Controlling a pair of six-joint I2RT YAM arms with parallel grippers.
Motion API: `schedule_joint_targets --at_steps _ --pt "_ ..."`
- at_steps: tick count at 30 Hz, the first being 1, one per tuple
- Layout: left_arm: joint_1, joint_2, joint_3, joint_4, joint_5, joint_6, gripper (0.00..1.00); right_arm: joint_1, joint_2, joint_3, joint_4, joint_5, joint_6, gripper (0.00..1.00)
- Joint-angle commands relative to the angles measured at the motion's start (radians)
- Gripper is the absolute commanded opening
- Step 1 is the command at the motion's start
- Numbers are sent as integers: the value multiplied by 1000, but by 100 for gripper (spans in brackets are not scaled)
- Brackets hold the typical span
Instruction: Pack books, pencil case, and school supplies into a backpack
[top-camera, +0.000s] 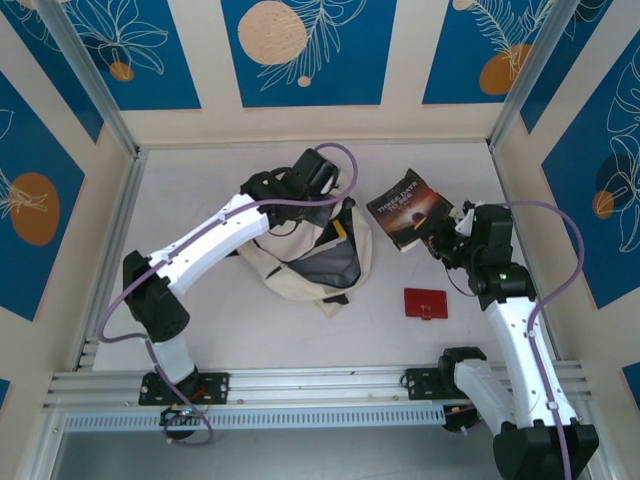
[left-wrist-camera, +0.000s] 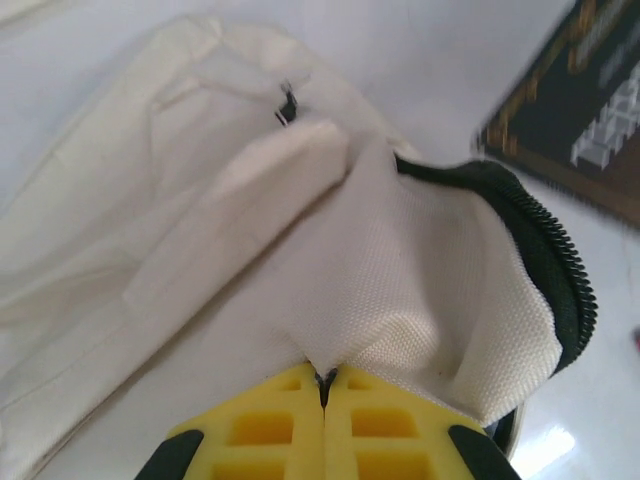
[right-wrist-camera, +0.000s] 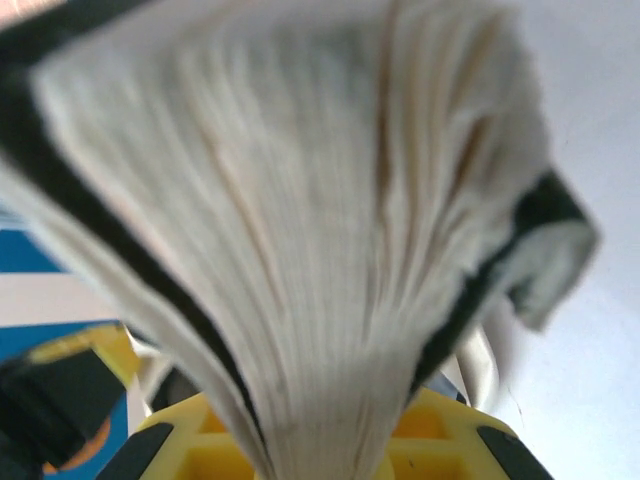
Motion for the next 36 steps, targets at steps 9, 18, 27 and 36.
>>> schedule_joint_targets --at_steps 9,18,27,36 --pt "9 99 184 94 66 -51 0 22 -69 35 -121 -291 -68 2" --pt "8 91 183 98 138 -44 0 160 47 -87 208 -322 104 2" --pt "9 73 180 97 122 -44 0 205 121 -89 212 -152 172 2" --pt "9 84 179 118 129 -47 0 222 136 -140 231 -159 250 1"
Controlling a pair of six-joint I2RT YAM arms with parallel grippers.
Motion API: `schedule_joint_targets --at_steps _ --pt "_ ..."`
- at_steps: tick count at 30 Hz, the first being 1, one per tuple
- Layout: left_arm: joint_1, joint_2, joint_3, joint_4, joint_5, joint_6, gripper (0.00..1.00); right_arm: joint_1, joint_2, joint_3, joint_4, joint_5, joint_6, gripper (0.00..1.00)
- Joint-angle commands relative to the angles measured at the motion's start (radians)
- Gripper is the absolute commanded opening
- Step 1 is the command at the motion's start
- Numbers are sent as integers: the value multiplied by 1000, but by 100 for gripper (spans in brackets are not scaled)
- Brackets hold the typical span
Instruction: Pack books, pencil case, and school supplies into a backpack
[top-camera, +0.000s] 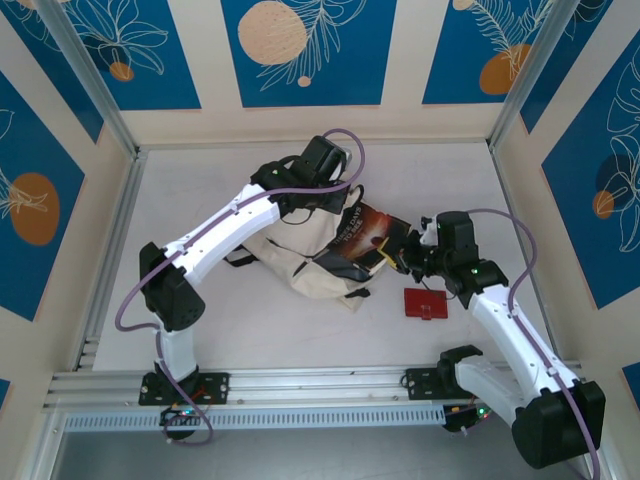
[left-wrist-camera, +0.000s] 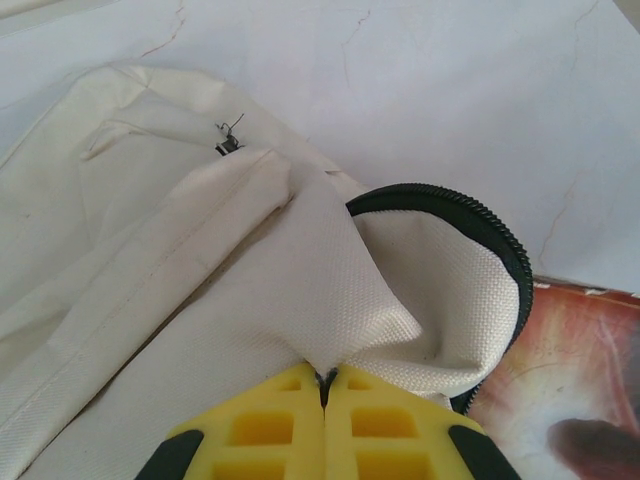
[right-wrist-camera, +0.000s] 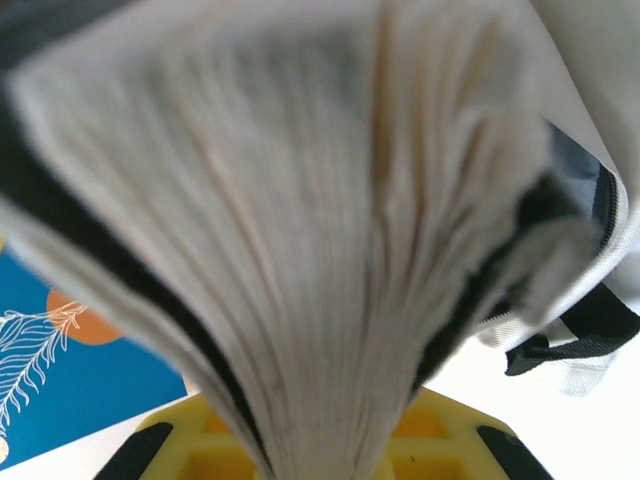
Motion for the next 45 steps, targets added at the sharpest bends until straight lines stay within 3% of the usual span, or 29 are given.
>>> schedule_joint_targets --at_steps 1,8,16,28,39,42,45 --pt "0 -21 53 82 21 -6 0 17 30 -8 98 -44 61 1" --pt "0 -23 54 74 18 -5 0 72 118 33 114 -32 65 1" --pt "-1 -26 51 67 56 -4 0 90 161 -25 360 44 138 1" --pt "-1 -36 50 72 61 -28 0 169 482 43 677 173 231 3" --pt "2 -39 51 72 47 -52 0 241 716 143 776 275 341 5" --pt "3 -42 56 75 45 -66 0 234 771 162 823 201 352 11" --pt "8 -34 56 72 46 -79 0 231 783 176 776 136 335 30"
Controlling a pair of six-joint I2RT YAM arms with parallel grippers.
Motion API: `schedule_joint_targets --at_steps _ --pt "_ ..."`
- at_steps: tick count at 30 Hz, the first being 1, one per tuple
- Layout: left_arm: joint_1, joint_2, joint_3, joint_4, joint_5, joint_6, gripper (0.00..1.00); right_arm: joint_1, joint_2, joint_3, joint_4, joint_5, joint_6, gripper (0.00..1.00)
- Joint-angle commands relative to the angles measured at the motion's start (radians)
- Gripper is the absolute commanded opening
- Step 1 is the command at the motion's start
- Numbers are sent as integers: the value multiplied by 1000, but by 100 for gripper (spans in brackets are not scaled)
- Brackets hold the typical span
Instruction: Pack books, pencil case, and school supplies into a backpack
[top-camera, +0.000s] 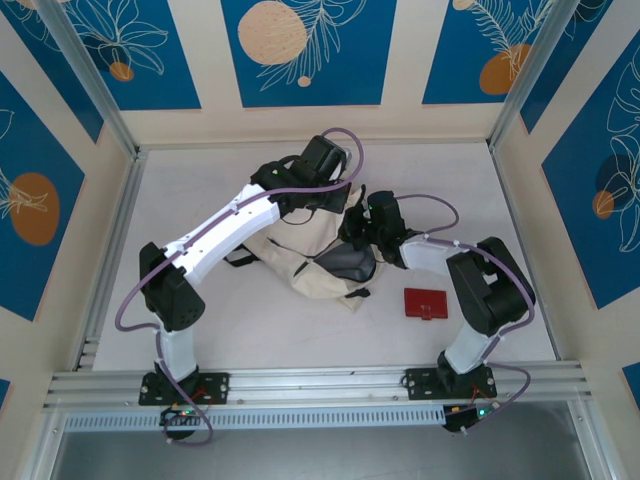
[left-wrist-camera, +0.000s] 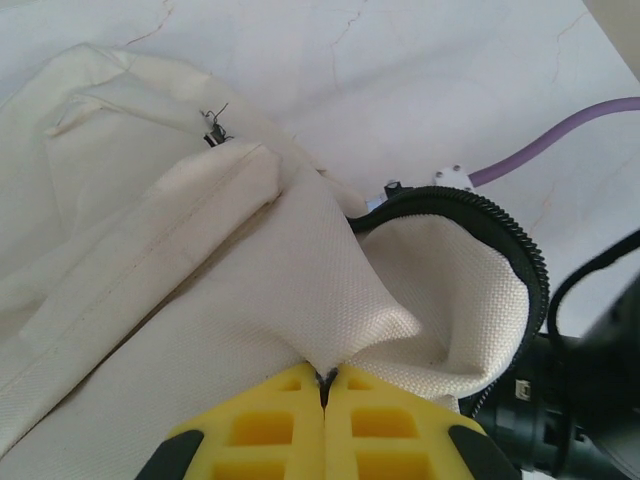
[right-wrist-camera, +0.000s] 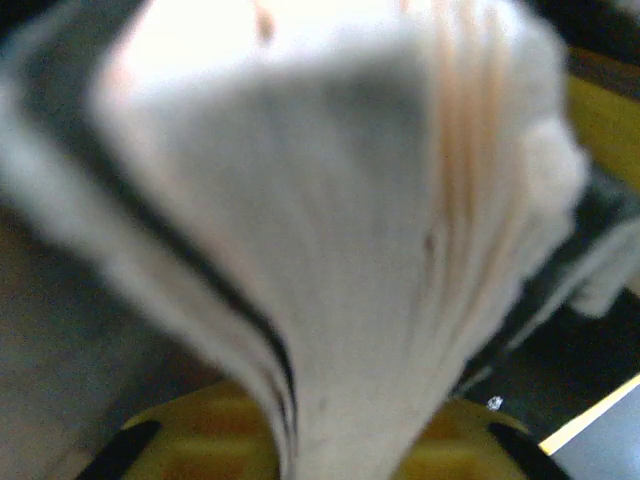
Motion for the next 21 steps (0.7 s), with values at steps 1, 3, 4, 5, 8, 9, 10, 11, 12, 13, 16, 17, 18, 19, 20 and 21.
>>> schedule_joint_targets --at_steps 1,3,4,5,8,9,10,11,12,13,16,17,18,19,20,21 --pt "9 -30 56 64 22 -27 0 4 3 21 -39 -75 -2 38" --pt "11 -25 53 54 26 -32 0 1 -40 -7 -100 -75 -18 53" --pt "13 -22 49 51 27 -36 0 -2 -71 -23 -145 -66 -31 60" --pt "13 -22 42 49 30 -40 0 -3 -106 -39 -196 -54 -44 63" --pt "15 -29 6 64 46 -56 0 -10 -213 -97 -306 -11 -83 68" --pt "16 -33 -8 70 50 -63 0 -13 -246 -116 -331 3 -94 69" --pt "16 -38 -23 81 55 -69 0 -17 -278 -140 -356 20 -109 69" --pt "17 -45 -40 88 61 -76 0 -22 -310 -159 -392 37 -131 69" --pt "17 -49 -54 92 70 -81 0 -31 -334 -174 -421 46 -153 69" --pt "17 -56 -68 95 84 -86 0 -39 -363 -195 -454 55 -177 69" --pt "19 -93 -139 108 102 -110 14 -56 -471 -224 -609 150 -262 69" --pt "19 -113 -175 120 104 -120 22 -64 -510 -224 -671 183 -290 69" --pt "23 -132 -207 131 104 -126 28 -72 -545 -223 -720 213 -315 69" --pt "24 -155 -243 142 103 -137 36 -81 -582 -218 -769 246 -345 69" --pt "29 -180 -282 150 99 -146 45 -90 -613 -207 -831 271 -372 71" --pt "36 -202 -311 154 95 -154 52 -99 -638 -195 -873 291 -391 71"
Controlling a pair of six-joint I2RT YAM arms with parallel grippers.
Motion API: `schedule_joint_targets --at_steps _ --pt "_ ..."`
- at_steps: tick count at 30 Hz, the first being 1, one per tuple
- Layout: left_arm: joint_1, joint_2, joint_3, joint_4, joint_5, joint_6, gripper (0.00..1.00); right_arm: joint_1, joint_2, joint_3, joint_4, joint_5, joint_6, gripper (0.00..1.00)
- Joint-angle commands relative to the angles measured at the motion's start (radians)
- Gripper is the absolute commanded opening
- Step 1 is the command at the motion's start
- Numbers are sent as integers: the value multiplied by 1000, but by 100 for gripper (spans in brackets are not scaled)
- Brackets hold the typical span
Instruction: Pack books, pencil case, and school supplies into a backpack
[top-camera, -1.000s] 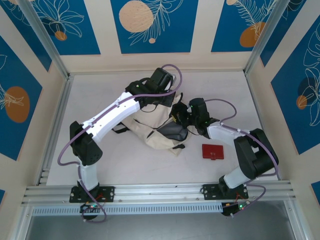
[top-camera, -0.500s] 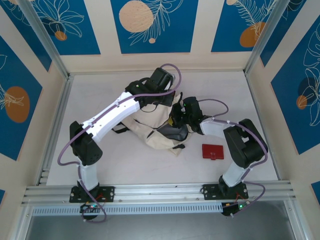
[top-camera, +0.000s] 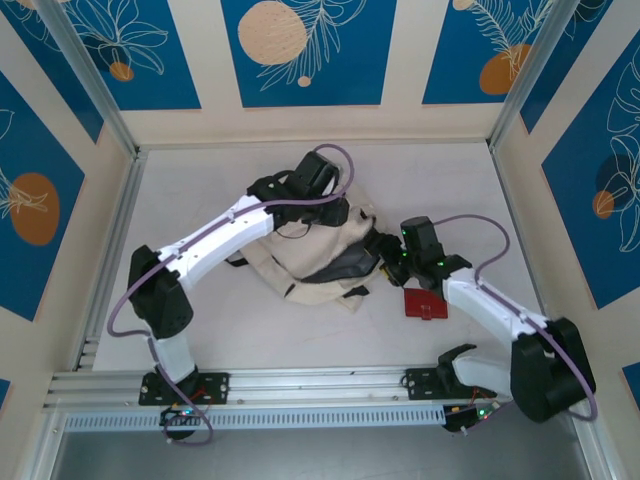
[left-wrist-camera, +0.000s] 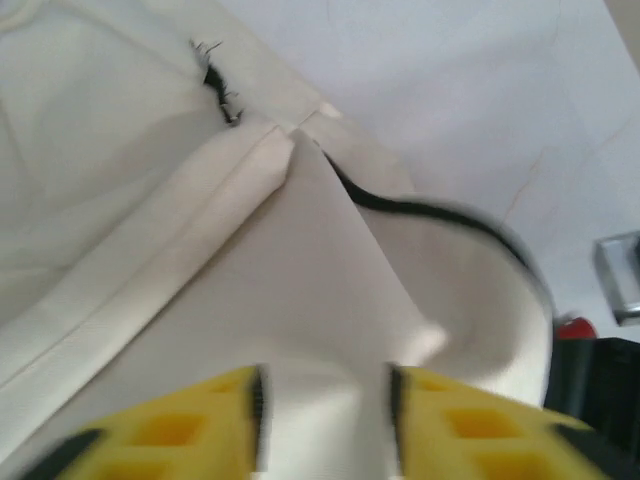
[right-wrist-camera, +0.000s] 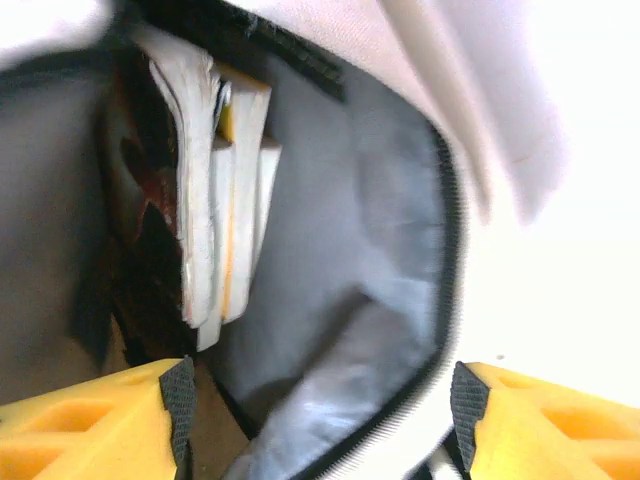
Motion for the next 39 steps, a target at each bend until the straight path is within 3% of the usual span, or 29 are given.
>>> schedule_joint_targets --at_steps 1,5,12,15,18,21,27,39 --pt "29 -123 -97 51 7 -41 61 -20 -94 36 -258 146 -147 70" --pt "87 -237 -269 64 -13 -105 79 10 -91 122 -345 140 -267 68" --pt "227 -417 -572 83 1 -205 83 294 87 381 -526 289 -354 64" --pt "289 -471 -681 97 51 -234 83 409 175 444 -505 280 -345 64" --pt "320 -497 -756 126 103 -258 83 454 286 480 -465 209 -324 64" --pt "324 -481 -814 199 168 -284 80 457 369 469 -391 138 -305 64" --pt "322 -387 -894 364 306 -340 71 401 481 462 -327 118 -311 64" --pt "318 -237 -878 453 336 -312 65 230 717 618 -281 167 -454 62"
